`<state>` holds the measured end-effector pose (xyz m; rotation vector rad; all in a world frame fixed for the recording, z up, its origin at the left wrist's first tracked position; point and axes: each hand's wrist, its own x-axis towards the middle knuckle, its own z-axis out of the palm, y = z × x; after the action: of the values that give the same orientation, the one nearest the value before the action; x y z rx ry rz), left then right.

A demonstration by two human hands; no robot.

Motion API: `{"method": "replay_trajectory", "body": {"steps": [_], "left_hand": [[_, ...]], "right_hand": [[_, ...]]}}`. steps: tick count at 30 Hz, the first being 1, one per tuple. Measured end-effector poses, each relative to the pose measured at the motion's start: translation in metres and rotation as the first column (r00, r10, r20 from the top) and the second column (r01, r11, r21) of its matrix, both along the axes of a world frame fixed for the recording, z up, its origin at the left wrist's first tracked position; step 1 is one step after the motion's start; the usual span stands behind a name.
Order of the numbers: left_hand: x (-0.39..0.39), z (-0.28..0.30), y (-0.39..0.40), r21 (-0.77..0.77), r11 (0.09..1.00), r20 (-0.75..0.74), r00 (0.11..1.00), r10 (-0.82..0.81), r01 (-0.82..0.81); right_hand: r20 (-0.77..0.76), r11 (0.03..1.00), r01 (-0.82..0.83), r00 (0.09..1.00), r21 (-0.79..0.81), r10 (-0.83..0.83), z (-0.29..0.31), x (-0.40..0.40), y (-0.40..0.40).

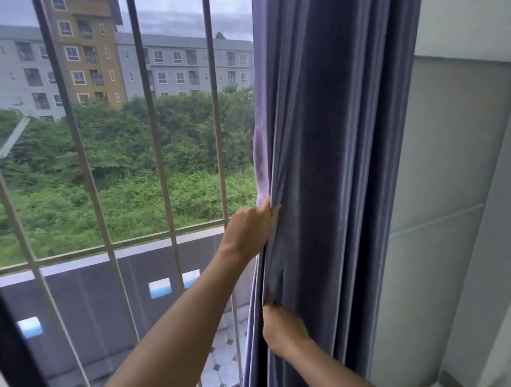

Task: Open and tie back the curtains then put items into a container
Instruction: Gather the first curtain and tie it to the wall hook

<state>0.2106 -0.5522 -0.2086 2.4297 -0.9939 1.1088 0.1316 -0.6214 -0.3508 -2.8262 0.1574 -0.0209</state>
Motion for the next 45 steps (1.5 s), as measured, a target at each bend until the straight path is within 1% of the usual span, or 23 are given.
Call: {"method": "replay_trajectory", "body": {"steps": [1,2,3,4,5,6,7,8,9,10,11,12,13,15,18,20,22,26,29,31,37,42,45], "left_hand": [[0.002,0.001,0.001,-0.022,1.000,-0.035,0.999,0.008,-0.009],[0.004,0.001,0.002,-0.042,0.999,-0.068,0.998,0.019,-0.022],[0.006,0.000,0.003,-0.058,0.998,-0.093,0.995,0.032,-0.038],[0.007,0.000,0.004,-0.073,0.996,-0.116,0.992,0.041,-0.050],[0.009,0.000,0.005,-0.079,0.995,-0.136,0.989,0.051,-0.063],[0.010,0.000,0.006,-0.081,0.994,-0.149,0.987,0.056,-0.068],[0.011,-0.001,0.007,-0.077,0.995,-0.159,0.986,0.057,-0.070],[0.011,-0.001,0.008,-0.071,0.995,-0.169,0.984,0.053,-0.065],[0.012,-0.001,0.008,-0.061,0.996,-0.181,0.982,0.052,-0.064],[0.012,0.000,0.008,-0.052,0.997,-0.189,0.980,0.053,-0.064],[0.013,0.001,0.008,-0.046,0.997,-0.193,0.979,0.058,-0.068],[0.012,0.001,0.008,-0.047,0.997,-0.194,0.979,0.057,-0.068],[0.012,0.001,0.007,-0.046,0.997,-0.194,0.979,0.057,-0.067],[0.011,0.001,0.006,-0.042,0.997,-0.198,0.979,0.057,-0.066],[0.010,0.000,0.007,-0.042,0.997,-0.206,0.977,0.057,-0.067],[0.010,0.001,0.008,-0.039,0.997,-0.213,0.976,0.055,-0.065],[0.009,0.001,0.008,-0.051,0.997,-0.230,0.972,0.043,-0.056],[0.007,0.000,0.005,-0.095,0.995,-0.242,0.970,0.004,-0.027],[0.004,-0.001,0.004,-0.109,0.994,-0.236,0.972,-0.019,-0.007],[0.004,-0.002,0.003,-0.148,0.989,-0.250,0.967,-0.051,0.014],[0.001,-0.007,-0.004,-0.233,0.971,-0.296,0.949,-0.112,0.041],[-0.008,-0.009,-0.008,-0.307,0.949,-0.333,0.927,-0.172,0.066],[-0.015,-0.008,-0.011,-0.331,0.940,-0.362,0.909,-0.206,0.082]], "right_hand": [[-0.047,0.999,-0.026,0.998,0.043,0.028,0.010,-0.001,-0.004],[-0.034,0.996,-0.042,0.998,0.083,0.045,0.020,-0.001,-0.010],[0.047,0.993,-0.049,0.998,0.107,0.044,0.033,-0.001,-0.018],[0.209,0.994,-0.045,0.978,0.103,0.022,0.047,-0.001,-0.027],[0.417,0.996,-0.030,0.909,0.081,-0.007,0.063,0.002,-0.037],[0.602,0.997,-0.012,0.798,0.070,-0.033,0.081,0.005,-0.050],[0.764,0.997,0.011,0.642,0.075,-0.065,0.104,0.007,-0.061],[0.879,0.995,0.038,0.466,0.092,-0.099,0.129,0.010,-0.074],[0.938,0.991,0.066,0.320,0.119,-0.134,0.156,0.012,-0.086],[0.960,0.985,0.083,0.224,0.153,-0.168,0.183,0.011,-0.096],[0.962,0.976,0.090,0.173,0.199,-0.212,0.205,0.011,-0.104],[0.951,0.965,0.087,0.172,0.246,-0.258,0.221,0.014,-0.113],[0.929,0.953,0.075,0.213,0.294,-0.304,0.231,0.017,-0.120],[0.869,0.927,0.033,0.337,0.374,-0.362,0.238,0.022,-0.130],[0.795,0.906,-0.002,0.480,0.424,-0.371,0.227,0.025,-0.136],[0.735,0.896,0.019,0.564,0.443,-0.376,0.212,0.025,-0.134],[0.695,0.915,0.071,0.628,0.397,-0.350,0.188,0.025,-0.131],[0.618,0.967,0.037,0.763,0.251,-0.189,0.120,0.027,-0.115],[0.545,0.966,0.093,0.811,0.240,-0.213,0.075,0.019,-0.093],[0.506,0.967,0.078,0.841,0.241,-0.194,0.056,0.013,-0.077],[0.490,0.980,0.057,0.860,0.190,-0.145,0.037,0.004,-0.040],[0.324,0.982,0.096,0.935,0.165,-0.146,0.017,-0.006,-0.024],[0.298,0.985,0.090,0.946,0.145,-0.131,0.004,-0.011,-0.018]]}}
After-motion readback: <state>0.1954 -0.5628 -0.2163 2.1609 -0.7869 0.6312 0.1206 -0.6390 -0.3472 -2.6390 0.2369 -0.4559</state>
